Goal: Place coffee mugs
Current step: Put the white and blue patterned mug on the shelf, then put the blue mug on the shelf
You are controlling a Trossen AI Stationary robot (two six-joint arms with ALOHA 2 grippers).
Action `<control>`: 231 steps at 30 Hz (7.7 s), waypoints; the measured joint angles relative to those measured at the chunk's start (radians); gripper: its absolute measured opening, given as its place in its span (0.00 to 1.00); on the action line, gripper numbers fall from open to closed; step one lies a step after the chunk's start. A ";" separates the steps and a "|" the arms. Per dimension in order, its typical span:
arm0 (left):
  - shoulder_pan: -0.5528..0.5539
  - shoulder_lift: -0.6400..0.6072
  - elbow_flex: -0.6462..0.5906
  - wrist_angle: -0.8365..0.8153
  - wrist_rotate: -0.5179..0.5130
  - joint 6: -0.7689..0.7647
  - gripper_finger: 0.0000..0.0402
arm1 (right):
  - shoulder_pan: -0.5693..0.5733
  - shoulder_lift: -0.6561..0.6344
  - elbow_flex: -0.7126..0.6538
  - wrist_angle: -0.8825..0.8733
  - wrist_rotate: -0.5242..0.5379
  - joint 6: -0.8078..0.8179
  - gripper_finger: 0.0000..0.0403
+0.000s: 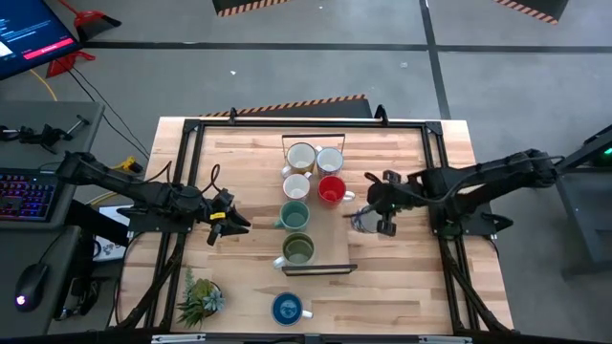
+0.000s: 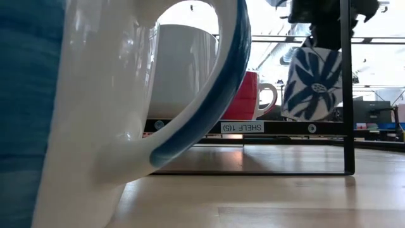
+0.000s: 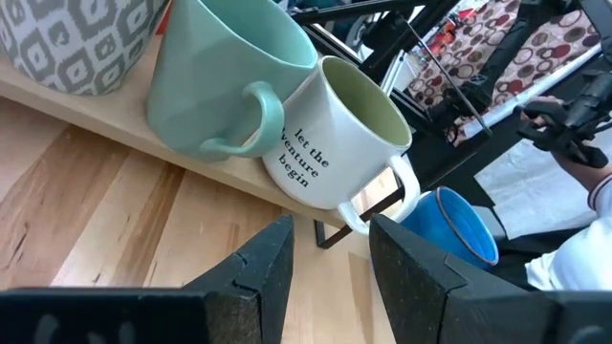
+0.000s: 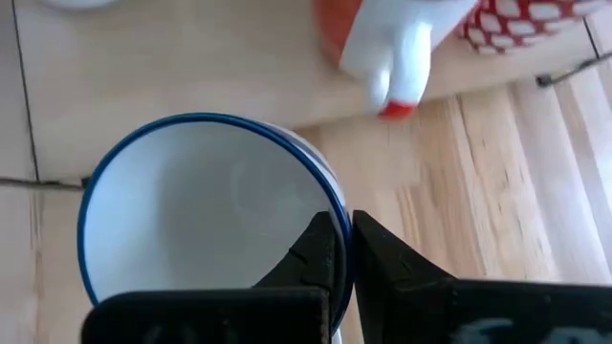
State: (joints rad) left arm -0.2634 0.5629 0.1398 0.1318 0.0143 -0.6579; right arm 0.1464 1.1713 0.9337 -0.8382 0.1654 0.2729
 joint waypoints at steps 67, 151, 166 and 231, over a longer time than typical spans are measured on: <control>0.000 0.000 0.000 -0.016 0.001 0.040 0.32 | -0.168 0.458 0.427 -0.032 -0.279 -0.360 0.00; -0.247 0.179 0.553 -0.451 -0.033 0.445 0.32 | 0.356 0.130 0.427 -0.067 0.114 -0.105 0.18; -0.294 0.711 0.945 -0.739 -0.040 0.301 0.32 | 0.360 -0.051 0.426 -0.333 0.122 0.058 0.18; -0.409 1.393 1.384 -0.907 -0.156 -0.354 0.22 | 0.359 -0.106 0.426 -0.462 0.049 -0.020 0.18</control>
State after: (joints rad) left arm -0.6724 1.9559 1.5238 -0.7751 -0.1414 -1.0115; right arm 0.5049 1.0649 1.3594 -1.2999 0.2142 0.2527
